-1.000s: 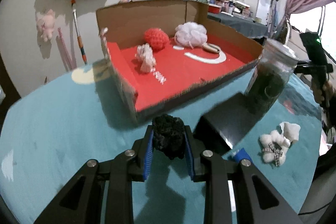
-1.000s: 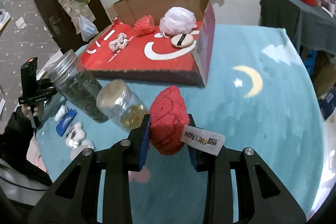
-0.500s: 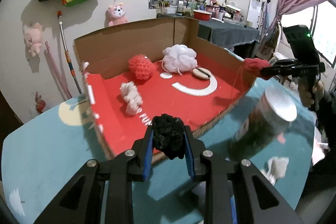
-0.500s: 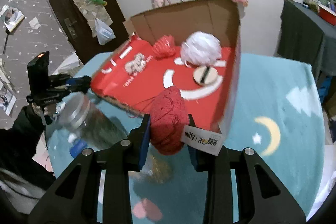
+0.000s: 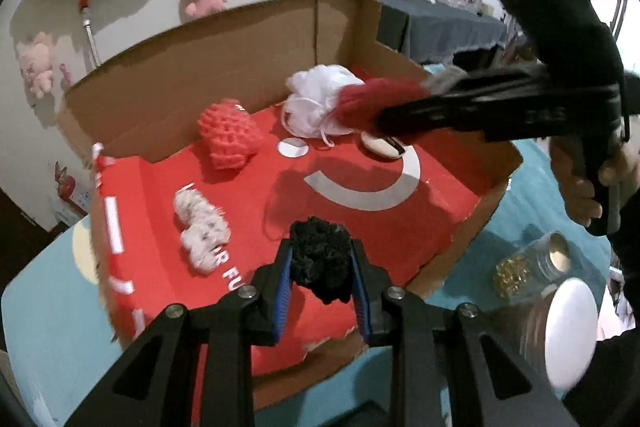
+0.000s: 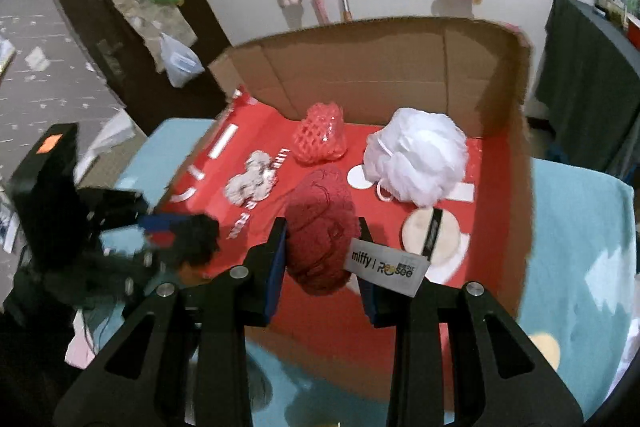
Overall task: Organize soft objects
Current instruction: 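Carry the black pom-pom and red knitted ball into the box with both tools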
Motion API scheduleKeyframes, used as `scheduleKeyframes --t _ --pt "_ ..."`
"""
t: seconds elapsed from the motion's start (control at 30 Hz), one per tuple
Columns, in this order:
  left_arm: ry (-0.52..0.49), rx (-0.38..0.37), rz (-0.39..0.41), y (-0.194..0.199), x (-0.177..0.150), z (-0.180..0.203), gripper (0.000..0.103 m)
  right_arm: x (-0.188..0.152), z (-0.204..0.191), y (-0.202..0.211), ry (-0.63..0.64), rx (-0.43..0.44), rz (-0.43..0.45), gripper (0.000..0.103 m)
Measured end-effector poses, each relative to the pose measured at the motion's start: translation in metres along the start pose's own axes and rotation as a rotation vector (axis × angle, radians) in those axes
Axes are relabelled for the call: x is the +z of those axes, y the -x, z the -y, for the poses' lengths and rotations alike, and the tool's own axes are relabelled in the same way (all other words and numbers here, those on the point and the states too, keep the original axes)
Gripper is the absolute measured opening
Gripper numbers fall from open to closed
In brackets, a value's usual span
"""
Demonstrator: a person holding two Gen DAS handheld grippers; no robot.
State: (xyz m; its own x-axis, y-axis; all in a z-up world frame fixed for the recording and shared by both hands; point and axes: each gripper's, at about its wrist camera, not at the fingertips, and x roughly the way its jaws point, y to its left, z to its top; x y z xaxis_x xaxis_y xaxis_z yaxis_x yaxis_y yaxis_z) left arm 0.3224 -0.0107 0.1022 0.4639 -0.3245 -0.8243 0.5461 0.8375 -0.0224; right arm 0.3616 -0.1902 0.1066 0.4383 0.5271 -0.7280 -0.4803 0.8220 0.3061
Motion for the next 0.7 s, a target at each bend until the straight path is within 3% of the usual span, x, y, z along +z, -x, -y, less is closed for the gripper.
scheduleKeyframes --t 0.37,0.7 --pt "0.011 0.019 -0.107 -0.056 0.028 -0.014 0.029 0.03 0.009 -0.08 0.018 -0.077 -0.213 0.03" --pt "0.013 0.047 -0.123 -0.085 0.041 -0.028 0.03 0.032 0.028 -0.104 -0.001 -0.092 -0.273 0.031"
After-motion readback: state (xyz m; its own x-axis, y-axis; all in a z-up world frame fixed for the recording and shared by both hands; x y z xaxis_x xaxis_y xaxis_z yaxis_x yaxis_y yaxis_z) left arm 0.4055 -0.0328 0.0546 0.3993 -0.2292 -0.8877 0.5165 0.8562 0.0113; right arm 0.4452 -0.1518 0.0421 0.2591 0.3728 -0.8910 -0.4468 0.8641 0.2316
